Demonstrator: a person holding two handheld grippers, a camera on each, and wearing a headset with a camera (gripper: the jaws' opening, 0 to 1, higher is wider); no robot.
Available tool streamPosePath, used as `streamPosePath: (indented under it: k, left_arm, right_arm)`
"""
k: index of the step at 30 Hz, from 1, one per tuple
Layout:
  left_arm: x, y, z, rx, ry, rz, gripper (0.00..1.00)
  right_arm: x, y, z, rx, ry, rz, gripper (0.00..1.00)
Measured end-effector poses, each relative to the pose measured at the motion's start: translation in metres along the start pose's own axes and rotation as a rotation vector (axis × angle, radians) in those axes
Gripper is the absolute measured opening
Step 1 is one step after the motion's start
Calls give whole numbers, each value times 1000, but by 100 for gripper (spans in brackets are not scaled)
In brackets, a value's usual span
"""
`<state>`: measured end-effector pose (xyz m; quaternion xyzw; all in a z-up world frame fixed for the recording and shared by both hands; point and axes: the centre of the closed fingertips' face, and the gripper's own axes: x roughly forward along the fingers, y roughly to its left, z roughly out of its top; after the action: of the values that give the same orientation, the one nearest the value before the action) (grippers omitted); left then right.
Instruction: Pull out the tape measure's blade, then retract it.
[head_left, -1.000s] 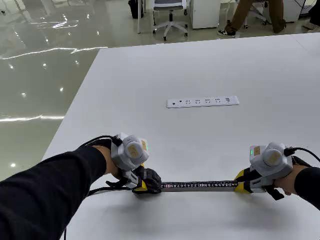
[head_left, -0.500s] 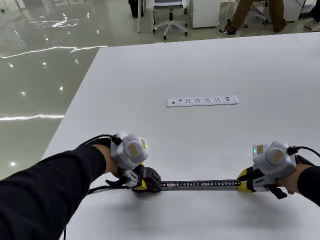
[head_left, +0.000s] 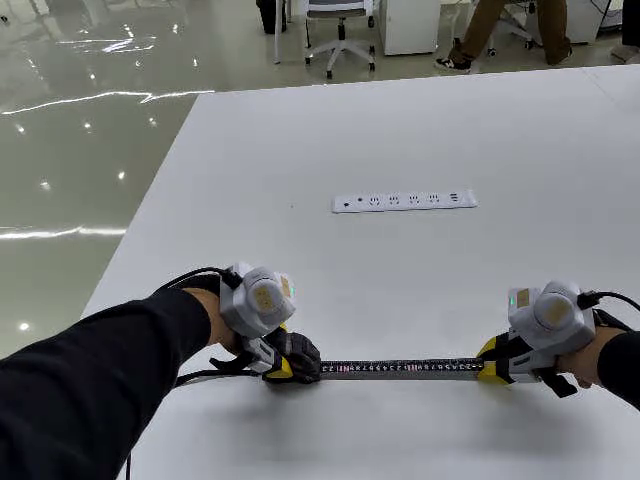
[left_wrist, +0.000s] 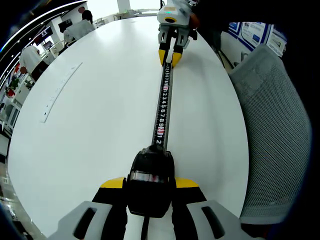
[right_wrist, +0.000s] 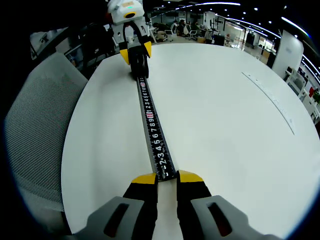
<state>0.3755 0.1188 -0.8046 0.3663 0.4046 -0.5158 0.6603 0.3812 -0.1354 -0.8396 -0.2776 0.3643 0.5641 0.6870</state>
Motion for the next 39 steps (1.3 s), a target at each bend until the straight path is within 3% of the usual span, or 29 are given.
streamPosePath:
  k: [35,39]
  left_arm:
    - [0,-1,1,13,-16,3,30]
    - [-1,-1,3,60,-69,22,31]
  right_arm:
    - [1,1,1,5,5,2,9]
    - [1,1,2,23,-16,-1,9]
